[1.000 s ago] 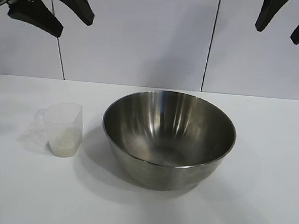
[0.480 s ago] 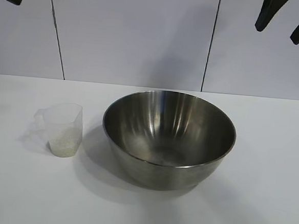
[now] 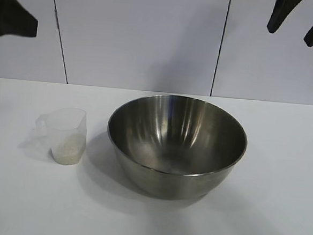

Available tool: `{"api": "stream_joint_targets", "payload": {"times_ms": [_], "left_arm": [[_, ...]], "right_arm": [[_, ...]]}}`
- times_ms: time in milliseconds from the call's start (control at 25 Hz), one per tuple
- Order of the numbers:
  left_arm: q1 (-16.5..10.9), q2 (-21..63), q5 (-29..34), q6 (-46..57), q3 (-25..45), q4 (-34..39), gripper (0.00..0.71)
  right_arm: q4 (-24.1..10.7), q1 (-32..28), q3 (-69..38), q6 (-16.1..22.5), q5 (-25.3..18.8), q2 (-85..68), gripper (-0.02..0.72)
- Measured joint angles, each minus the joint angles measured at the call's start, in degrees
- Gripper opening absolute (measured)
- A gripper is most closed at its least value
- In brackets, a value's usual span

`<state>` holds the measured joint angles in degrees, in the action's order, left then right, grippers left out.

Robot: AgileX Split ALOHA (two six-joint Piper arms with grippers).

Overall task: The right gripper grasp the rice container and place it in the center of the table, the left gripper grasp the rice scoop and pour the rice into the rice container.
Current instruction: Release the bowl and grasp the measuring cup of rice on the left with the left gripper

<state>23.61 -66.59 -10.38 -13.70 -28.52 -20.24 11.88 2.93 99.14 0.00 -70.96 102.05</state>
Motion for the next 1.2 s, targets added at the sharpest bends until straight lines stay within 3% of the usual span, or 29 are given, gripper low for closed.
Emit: {"api": "stream_joint_targets", "payload": {"times_ms": [440, 640, 800, 1200], "left_arm": [[0.1, -0.7, -16.8, 4.3, 11.2, 7.7, 0.589], [0.1, -9.7, -21.3, 7.8, 12.0, 15.7, 0.589], [0.1, -17.7, -30.4, 8.9, 12.0, 22.3, 0.589], [0.1, -31.7, -43.7, 18.2, 12.0, 23.0, 0.486]], "right_arm": [[0.0, 0.0, 0.0, -0.4, 0.0, 0.0, 0.463], [0.0, 0.0, 0.0, -0.5, 0.0, 0.0, 0.463], [0.0, 0.0, 0.0, -0.5, 0.0, 0.0, 0.463], [0.0, 0.0, 0.0, -0.5, 0.0, 0.0, 0.463]]}}
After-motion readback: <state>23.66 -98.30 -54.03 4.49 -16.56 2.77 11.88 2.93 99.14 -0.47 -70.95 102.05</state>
